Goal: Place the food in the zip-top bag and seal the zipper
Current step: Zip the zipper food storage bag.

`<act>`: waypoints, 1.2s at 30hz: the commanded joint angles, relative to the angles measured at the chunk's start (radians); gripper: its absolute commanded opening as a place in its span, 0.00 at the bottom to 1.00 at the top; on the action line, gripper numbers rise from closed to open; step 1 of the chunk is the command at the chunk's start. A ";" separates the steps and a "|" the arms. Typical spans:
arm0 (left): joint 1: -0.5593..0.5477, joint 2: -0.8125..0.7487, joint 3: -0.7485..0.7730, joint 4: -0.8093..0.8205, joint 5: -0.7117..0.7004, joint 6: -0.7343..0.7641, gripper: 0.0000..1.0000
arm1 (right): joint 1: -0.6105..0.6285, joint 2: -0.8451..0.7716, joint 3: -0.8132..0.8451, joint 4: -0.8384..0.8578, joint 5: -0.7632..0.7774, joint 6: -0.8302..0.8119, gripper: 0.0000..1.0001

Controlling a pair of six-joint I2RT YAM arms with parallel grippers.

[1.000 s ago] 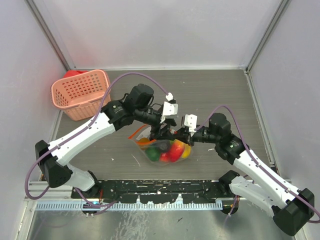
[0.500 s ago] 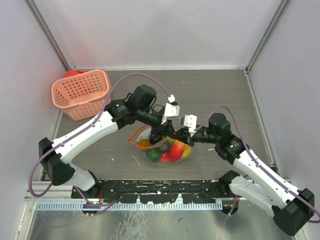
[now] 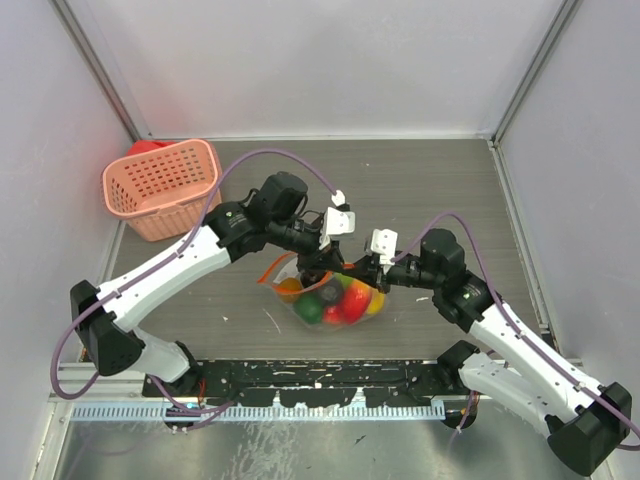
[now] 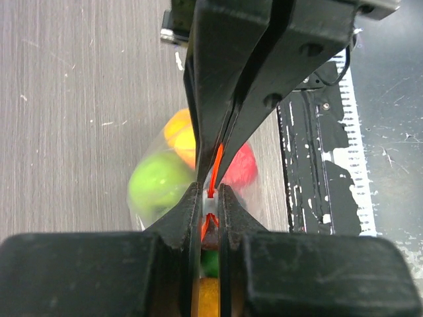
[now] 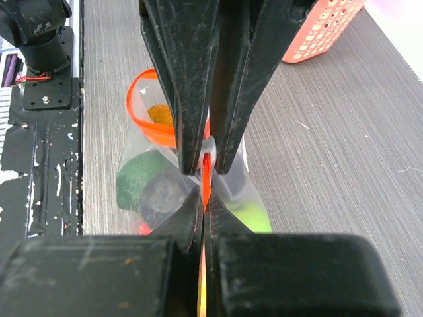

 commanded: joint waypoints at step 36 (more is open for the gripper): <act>0.100 -0.197 -0.179 -0.213 -0.305 -0.133 0.00 | -0.018 -0.118 -0.009 0.030 0.400 0.138 0.01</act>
